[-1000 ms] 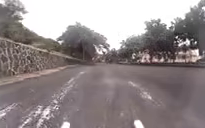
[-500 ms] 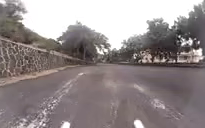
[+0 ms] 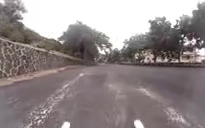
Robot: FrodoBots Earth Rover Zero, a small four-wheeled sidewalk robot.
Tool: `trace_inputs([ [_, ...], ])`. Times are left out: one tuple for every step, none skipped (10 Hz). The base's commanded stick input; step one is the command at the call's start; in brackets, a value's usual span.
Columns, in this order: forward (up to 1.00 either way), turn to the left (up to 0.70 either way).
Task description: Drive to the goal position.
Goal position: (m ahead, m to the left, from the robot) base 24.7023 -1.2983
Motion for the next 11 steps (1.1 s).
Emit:
trace_inputs([
  [0.7, 0.0],
  [0.7, 0.0],
  [0.7, 0.0],
  [0.7, -0.05],
  [0.7, -0.34],
  [0.7, -0.35],
  [0.7, -0.35],
  [0.7, -0.35],
  [0.7, -0.12],
  [0.7, 0.0],
  [0.7, 0.0],
])
